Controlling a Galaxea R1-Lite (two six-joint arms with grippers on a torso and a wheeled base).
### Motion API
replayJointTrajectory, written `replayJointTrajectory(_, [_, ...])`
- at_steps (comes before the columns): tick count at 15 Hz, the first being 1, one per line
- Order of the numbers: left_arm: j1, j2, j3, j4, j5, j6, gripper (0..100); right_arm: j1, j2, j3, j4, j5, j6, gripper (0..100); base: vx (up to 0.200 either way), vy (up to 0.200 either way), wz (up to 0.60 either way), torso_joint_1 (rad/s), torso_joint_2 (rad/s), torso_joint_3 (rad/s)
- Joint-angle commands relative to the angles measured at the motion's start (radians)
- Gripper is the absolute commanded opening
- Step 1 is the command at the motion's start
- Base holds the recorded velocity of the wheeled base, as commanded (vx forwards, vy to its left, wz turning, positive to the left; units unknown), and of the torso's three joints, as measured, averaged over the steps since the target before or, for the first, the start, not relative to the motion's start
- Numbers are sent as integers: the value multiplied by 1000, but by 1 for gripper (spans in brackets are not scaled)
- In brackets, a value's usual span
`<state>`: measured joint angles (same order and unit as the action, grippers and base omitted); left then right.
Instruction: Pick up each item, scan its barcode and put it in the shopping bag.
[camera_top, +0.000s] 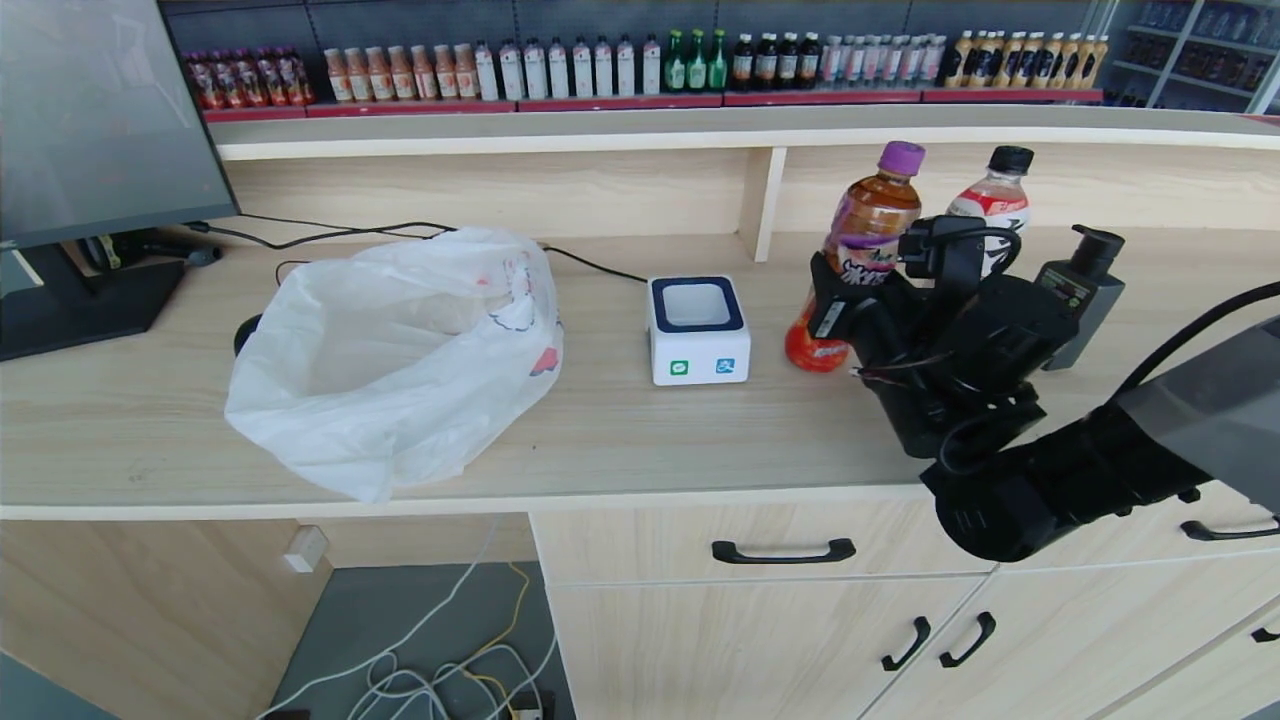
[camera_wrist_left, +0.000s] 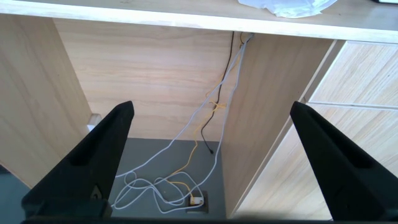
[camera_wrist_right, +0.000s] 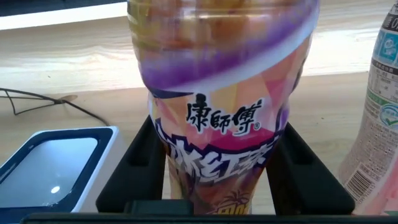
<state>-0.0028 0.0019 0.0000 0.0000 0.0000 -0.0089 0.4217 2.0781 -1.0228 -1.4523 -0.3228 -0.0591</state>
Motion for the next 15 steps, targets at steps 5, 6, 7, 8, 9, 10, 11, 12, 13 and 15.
replayJointTrajectory(5, [0, 0, 0, 0, 0, 0, 100, 19, -184, 176, -2, 18, -11, 0, 0, 0, 0, 0, 0, 0])
replayJointTrajectory(6, [0, 0, 0, 0, 0, 0, 100, 28, -208, 194, -13, 64, -5, 0, 0, 0, 0, 0, 0, 0])
replayJointTrajectory(7, [0, 0, 0, 0, 0, 0, 100, 32, -216, 210, -42, 119, -2, 0, 0, 0, 0, 0, 0, 0])
replayJointTrajectory(8, [0, 0, 0, 0, 0, 0, 100, 32, -217, 222, -72, 156, -2, 0, 0, 0, 0, 0, 0, 0])
replayJointTrajectory(9, [0, 0, 0, 0, 0, 0, 100, 34, -219, 230, -89, 171, -2, 0, 0, 0, 0, 0, 0, 0])
replayJointTrajectory(10, [0, 0, 0, 0, 0, 0, 100, 34, -222, 239, -106, 179, -1, 0, 0, 0, 0, 0, 0, 0])
replayJointTrajectory(11, [0, 0, 0, 0, 0, 0, 100, 46, -224, 265, -118, 191, 2, 0, 0, 0, 0, 0, 0, 0])
replayJointTrajectory(12, [0, 0, 0, 0, 0, 0, 100, 54, -230, 286, -118, 229, 9, 0, 0, 0, 0, 0, 0, 0])
replayJointTrajectory(13, [0, 0, 0, 0, 0, 0, 100, 55, -233, 293, -118, 245, 10, 0, 0, 0, 0, 0, 0, 0])
replayJointTrajectory(15, [0, 0, 0, 0, 0, 0, 100, 63, -297, 371, -118, 361, 12, 0, 0, 0, 0, 0, 0, 0])
